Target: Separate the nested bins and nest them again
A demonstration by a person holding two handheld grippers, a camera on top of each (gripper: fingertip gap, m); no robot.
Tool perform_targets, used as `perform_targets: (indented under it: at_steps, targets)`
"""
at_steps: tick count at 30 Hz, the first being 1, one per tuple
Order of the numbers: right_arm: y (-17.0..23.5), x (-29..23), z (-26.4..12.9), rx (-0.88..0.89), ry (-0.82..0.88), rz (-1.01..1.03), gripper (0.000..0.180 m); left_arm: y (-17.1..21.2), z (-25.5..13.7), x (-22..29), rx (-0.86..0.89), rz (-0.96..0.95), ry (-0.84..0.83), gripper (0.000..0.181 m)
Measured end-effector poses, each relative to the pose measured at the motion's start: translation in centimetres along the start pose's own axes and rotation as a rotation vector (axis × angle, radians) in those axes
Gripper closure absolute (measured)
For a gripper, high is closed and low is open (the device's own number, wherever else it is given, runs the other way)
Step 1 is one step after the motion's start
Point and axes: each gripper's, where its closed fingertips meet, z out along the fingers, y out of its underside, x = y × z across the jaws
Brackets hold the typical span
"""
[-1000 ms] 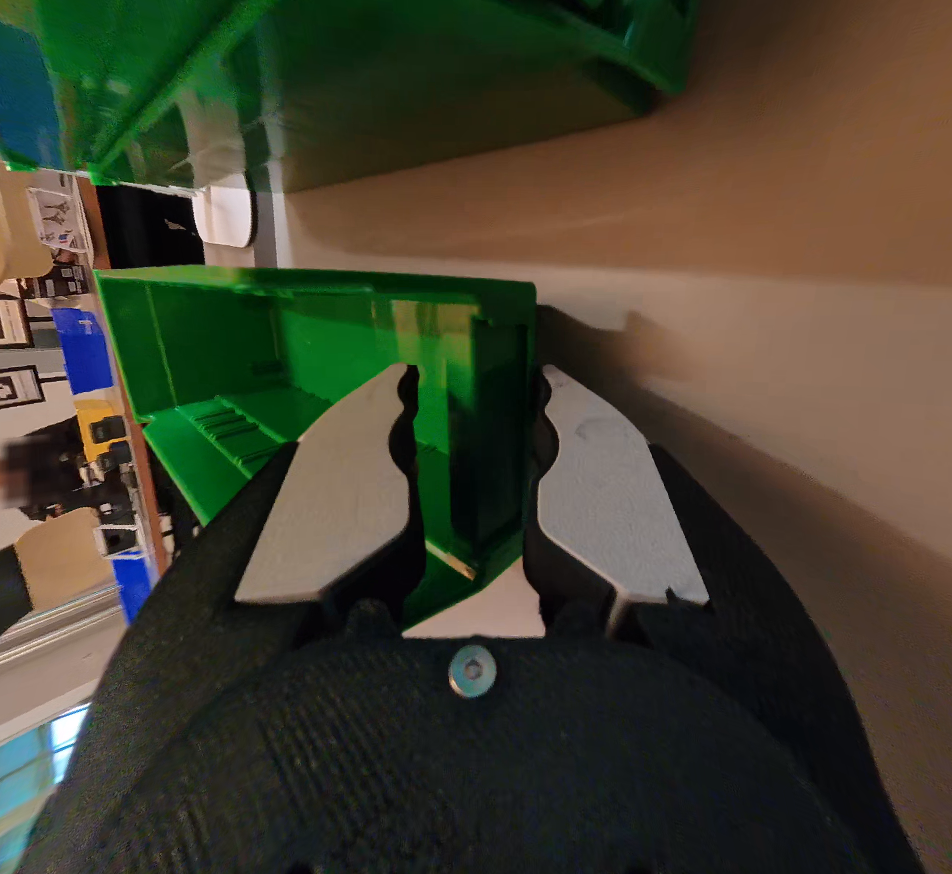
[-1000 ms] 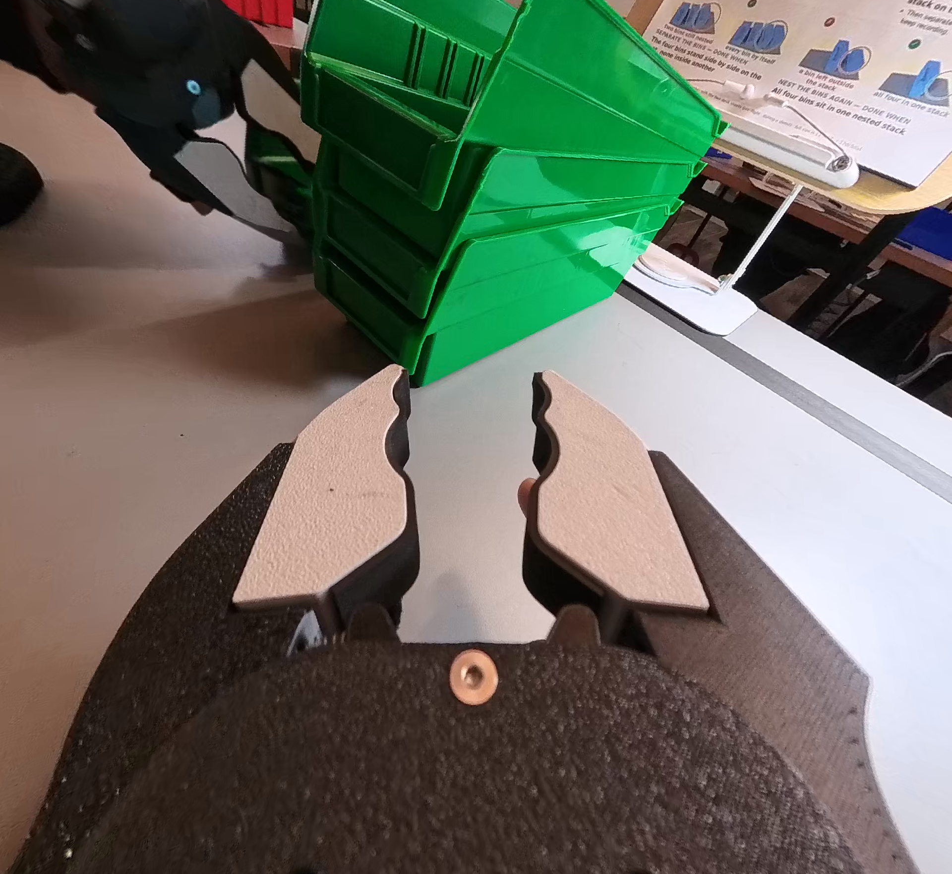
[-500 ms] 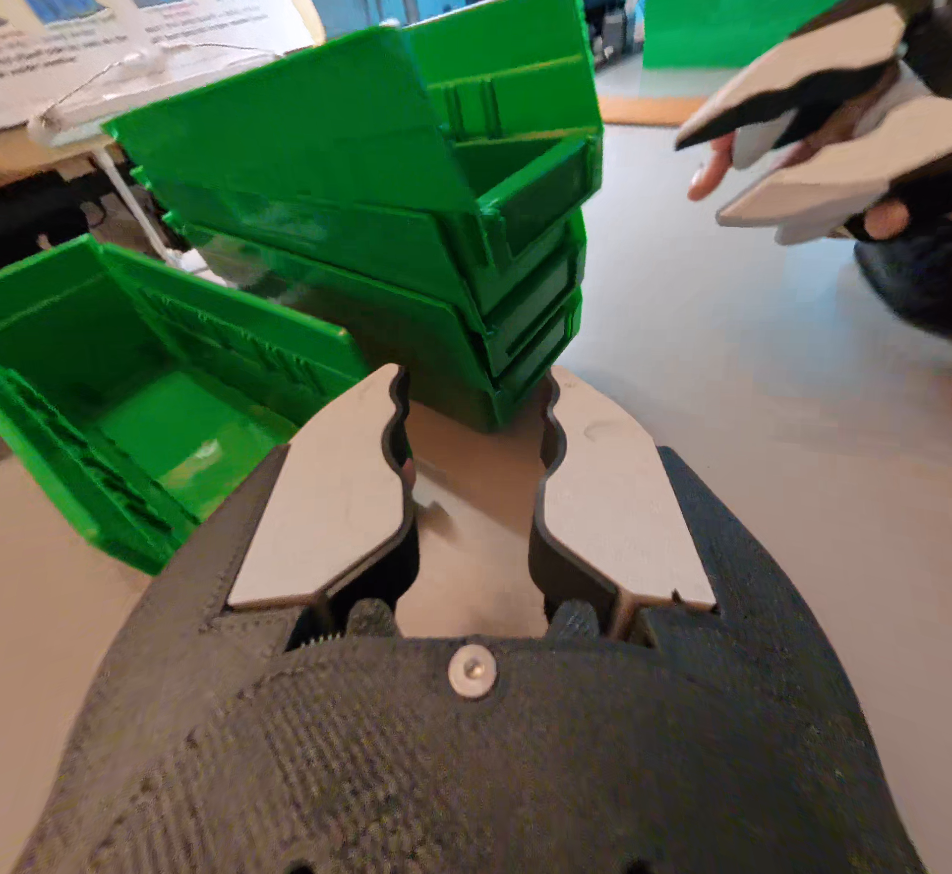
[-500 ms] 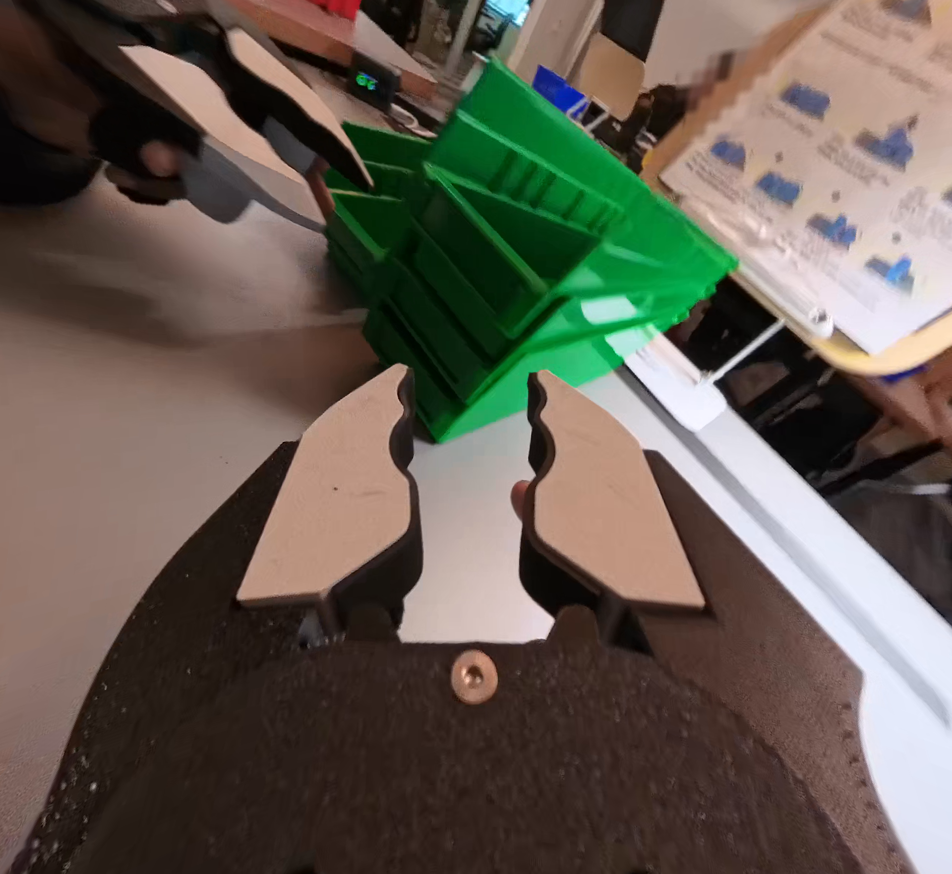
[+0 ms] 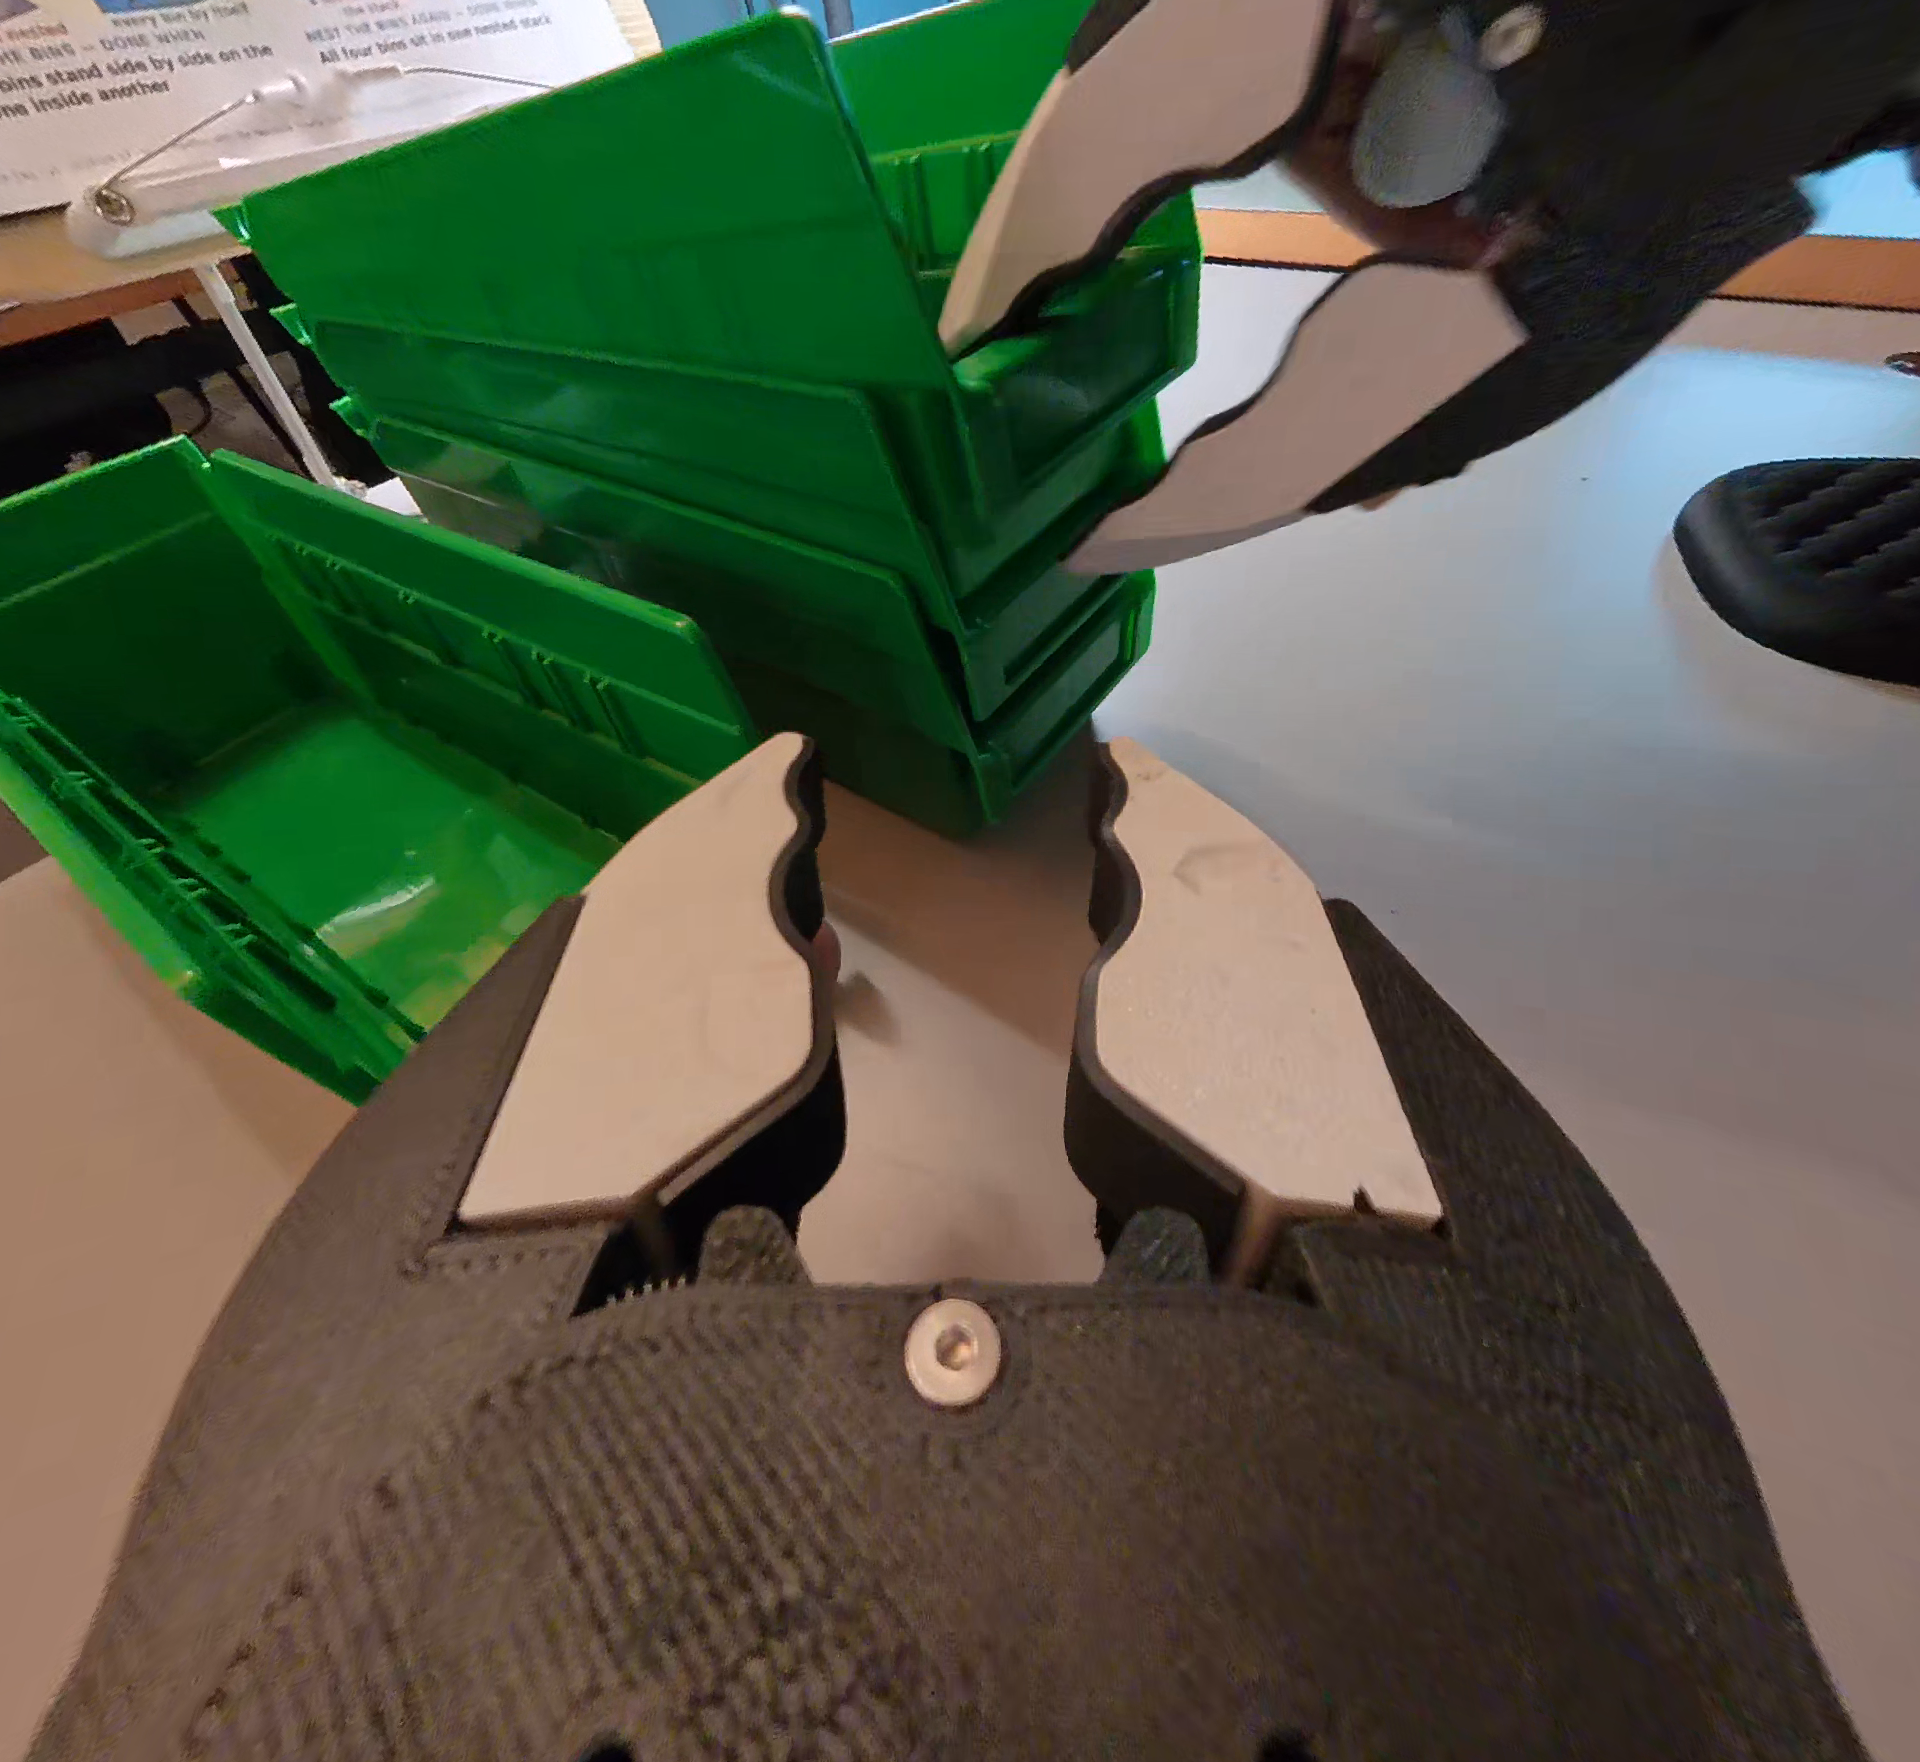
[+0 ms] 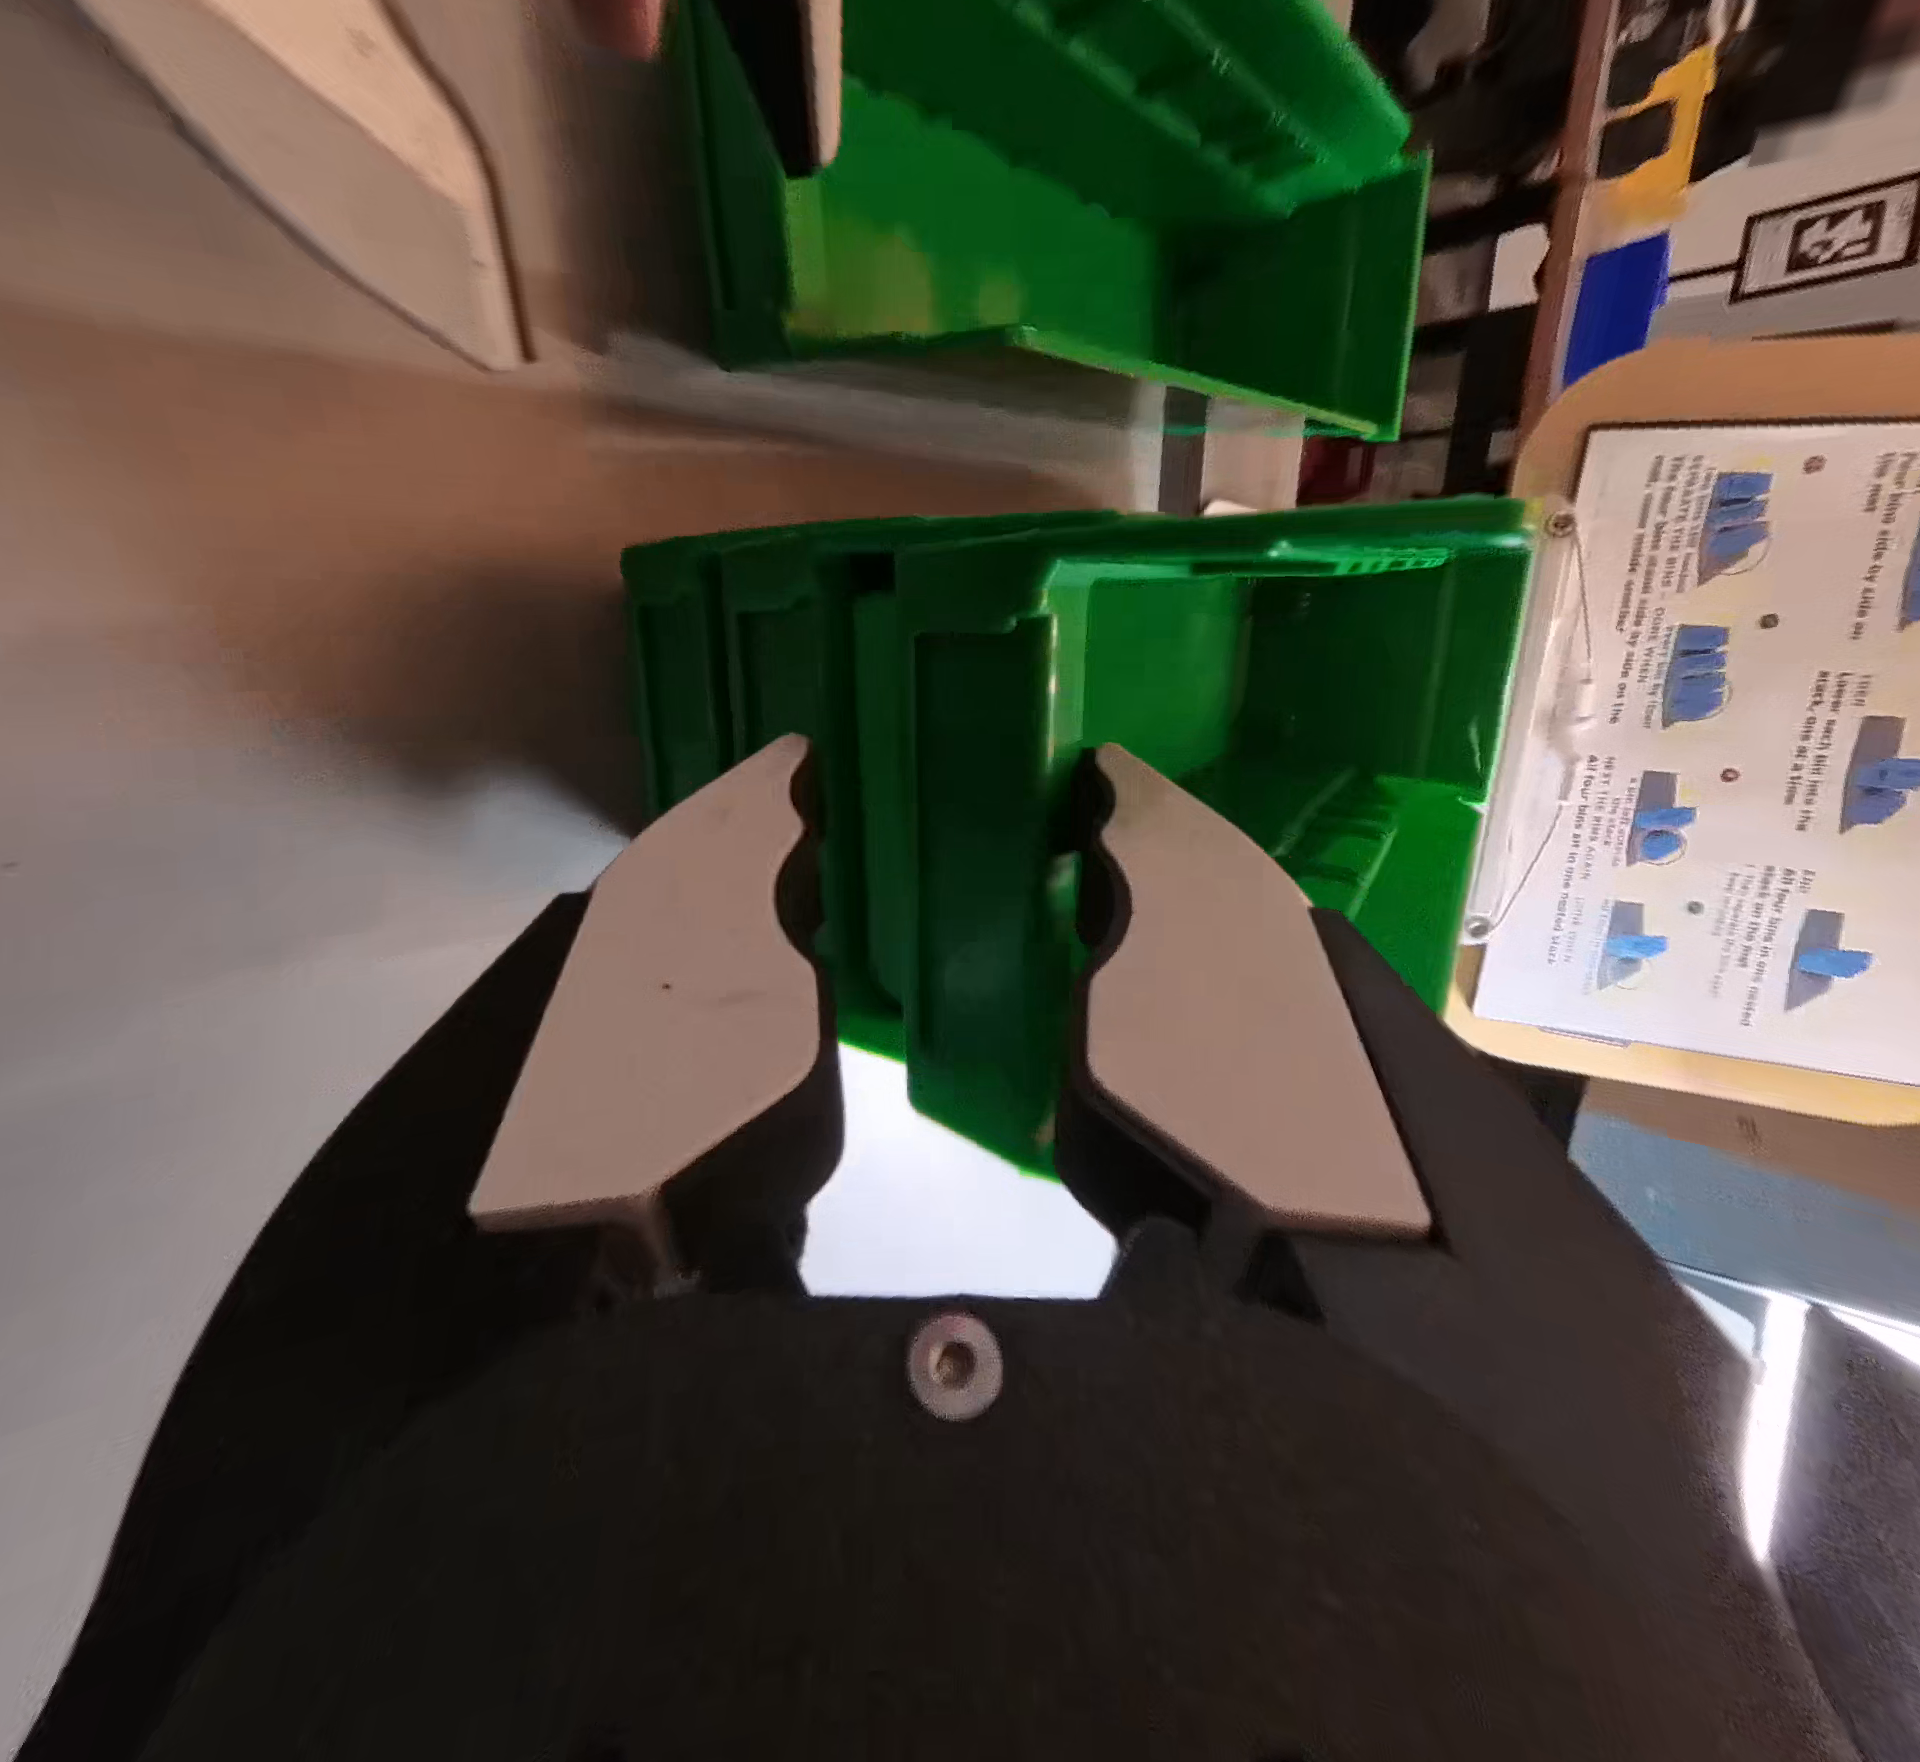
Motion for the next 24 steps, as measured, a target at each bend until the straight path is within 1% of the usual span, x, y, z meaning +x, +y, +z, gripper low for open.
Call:
perform_targets:
  at_steps: [1,2,6,15,24]
  targets:
    - [0.1,0.2,0.4,-0.028,0.007,-0.007,0.14,-0.1,-0.1,0.1,0.004,0.001,0.006,0.132]
    - [0.0,0.2,0.6,-0.041,-0.005,-0.016,0.143,-0.1,-0.1,0.3,0.006,-0.001,0.011,0.132]
    - [-0.2,0.2,0.6,-0.059,-0.061,0.009,0.148,-0.2,-0.2,0.2,0.008,-0.011,0.014,0.132]
    - [-0.4,1.3,-0.2,-0.027,-0.098,0.042,0.148,-0.1,-0.2,-0.2,0.012,-0.008,-0.021,0.131]
    - [-1.2,3.9,-1.8,-0.023,-0.217,0.079,0.148,0.4,0.1,0.1,-0.007,0.005,-0.017,0.131]
